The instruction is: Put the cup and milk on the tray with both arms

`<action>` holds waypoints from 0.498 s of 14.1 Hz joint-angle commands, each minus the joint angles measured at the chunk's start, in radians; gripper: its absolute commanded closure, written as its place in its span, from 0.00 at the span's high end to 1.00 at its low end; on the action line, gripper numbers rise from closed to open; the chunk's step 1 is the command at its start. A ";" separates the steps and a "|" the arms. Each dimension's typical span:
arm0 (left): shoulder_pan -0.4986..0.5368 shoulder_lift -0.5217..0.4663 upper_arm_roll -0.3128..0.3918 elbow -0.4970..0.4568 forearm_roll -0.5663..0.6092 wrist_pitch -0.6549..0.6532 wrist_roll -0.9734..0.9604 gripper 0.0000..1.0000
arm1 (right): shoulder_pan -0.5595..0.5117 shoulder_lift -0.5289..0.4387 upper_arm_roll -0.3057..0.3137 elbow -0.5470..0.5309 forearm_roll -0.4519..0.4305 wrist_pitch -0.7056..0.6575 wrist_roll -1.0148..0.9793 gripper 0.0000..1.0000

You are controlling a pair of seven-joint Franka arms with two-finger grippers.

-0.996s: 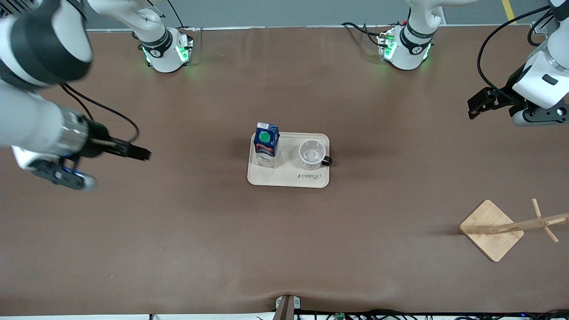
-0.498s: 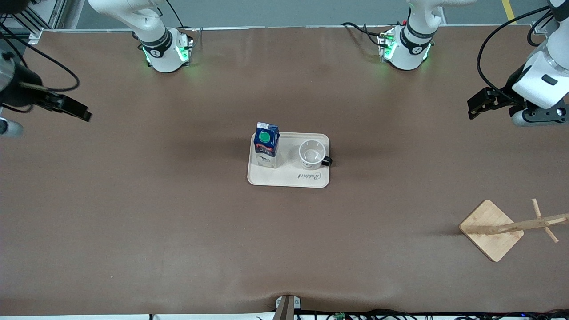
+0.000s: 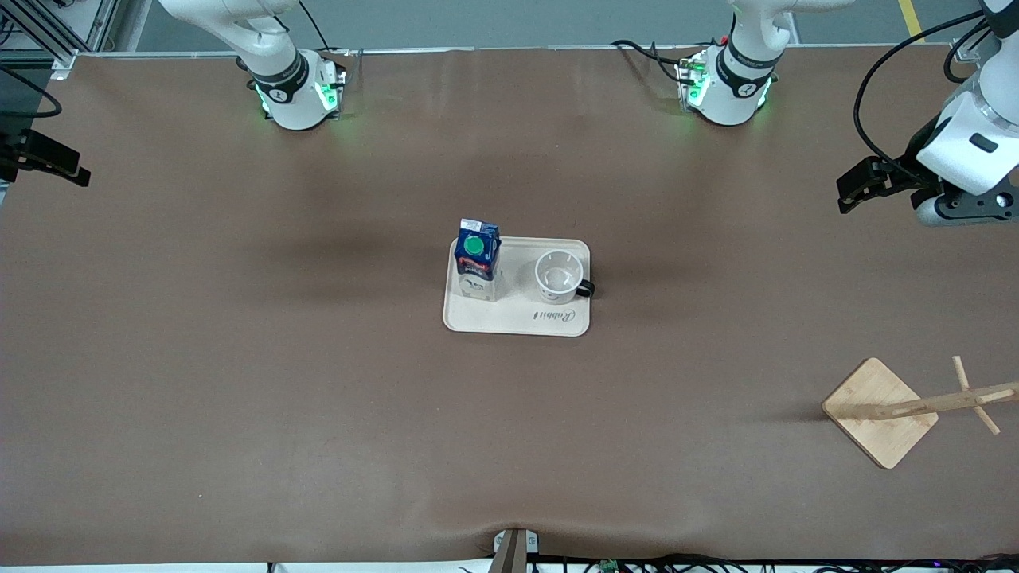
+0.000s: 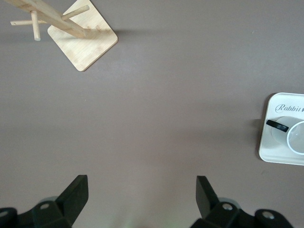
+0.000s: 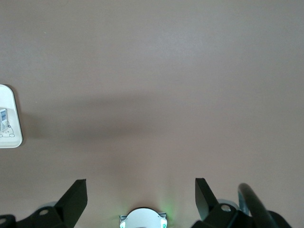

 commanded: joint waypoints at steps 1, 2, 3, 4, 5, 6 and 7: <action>0.008 -0.022 -0.001 -0.013 -0.014 -0.008 0.026 1.00 | 0.007 -0.017 0.024 -0.004 -0.023 0.011 0.085 1.00; 0.008 -0.022 -0.001 -0.013 -0.014 -0.008 0.028 1.00 | 0.007 -0.016 0.025 -0.004 -0.017 0.011 0.095 1.00; 0.008 -0.023 -0.001 -0.013 -0.014 -0.010 0.028 1.00 | 0.012 -0.016 0.025 -0.005 -0.016 0.011 0.094 1.00; 0.008 -0.025 -0.001 -0.013 -0.014 -0.011 0.028 1.00 | 0.030 -0.016 0.026 -0.010 -0.016 0.018 0.092 1.00; 0.008 -0.025 -0.001 -0.013 -0.014 -0.013 0.028 1.00 | 0.035 -0.016 0.026 -0.009 -0.016 0.020 0.083 1.00; 0.008 -0.025 -0.001 -0.013 -0.014 -0.013 0.028 1.00 | 0.035 -0.016 0.026 -0.006 -0.011 0.020 0.066 1.00; 0.008 -0.025 -0.001 -0.013 -0.014 -0.013 0.028 1.00 | 0.035 -0.016 0.026 -0.005 -0.011 0.020 0.064 1.00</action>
